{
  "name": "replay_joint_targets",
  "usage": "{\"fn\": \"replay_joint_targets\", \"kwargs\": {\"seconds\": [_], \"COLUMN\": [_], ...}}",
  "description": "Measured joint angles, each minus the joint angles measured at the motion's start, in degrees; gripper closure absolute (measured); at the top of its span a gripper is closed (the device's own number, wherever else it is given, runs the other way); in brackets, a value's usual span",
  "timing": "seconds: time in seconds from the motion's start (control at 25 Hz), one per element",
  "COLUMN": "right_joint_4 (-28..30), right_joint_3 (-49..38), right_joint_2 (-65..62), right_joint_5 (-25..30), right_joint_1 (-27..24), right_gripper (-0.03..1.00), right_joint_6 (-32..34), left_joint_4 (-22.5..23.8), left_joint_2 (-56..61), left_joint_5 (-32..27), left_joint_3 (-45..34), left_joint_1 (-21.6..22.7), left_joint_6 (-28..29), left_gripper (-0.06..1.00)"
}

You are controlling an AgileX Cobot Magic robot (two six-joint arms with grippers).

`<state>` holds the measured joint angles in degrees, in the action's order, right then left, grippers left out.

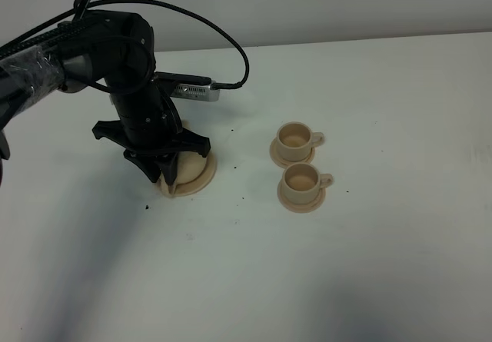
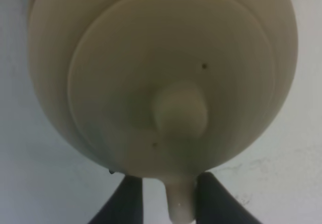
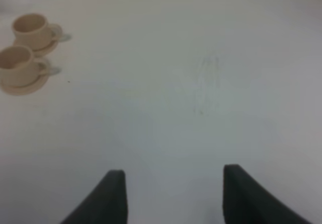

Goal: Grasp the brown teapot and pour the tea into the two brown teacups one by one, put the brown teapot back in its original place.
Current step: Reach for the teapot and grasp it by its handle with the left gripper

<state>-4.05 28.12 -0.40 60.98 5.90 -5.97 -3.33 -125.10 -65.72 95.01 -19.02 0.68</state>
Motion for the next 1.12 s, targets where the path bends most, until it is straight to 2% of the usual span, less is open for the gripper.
{"fn": "replay_joint_targets", "kwargs": {"seconds": [0.2,1.12], "right_joint_4": [-0.03,-0.03], "right_joint_3": [0.0,0.0], "right_joint_2": [0.0,0.0], "right_joint_5": [0.0,0.0], "right_joint_1": [0.0,0.0], "right_gripper": [0.51,0.51], "right_joint_6": [0.0,0.0], "left_joint_4": [-0.27,0.61], "left_joint_2": [0.0,0.52], "left_joint_5": [0.0,-0.63], "left_joint_3": [0.0,0.0], "left_joint_1": [0.0,0.0], "left_joint_6": [0.06,-3.67], "left_gripper": [0.79,0.79]}}
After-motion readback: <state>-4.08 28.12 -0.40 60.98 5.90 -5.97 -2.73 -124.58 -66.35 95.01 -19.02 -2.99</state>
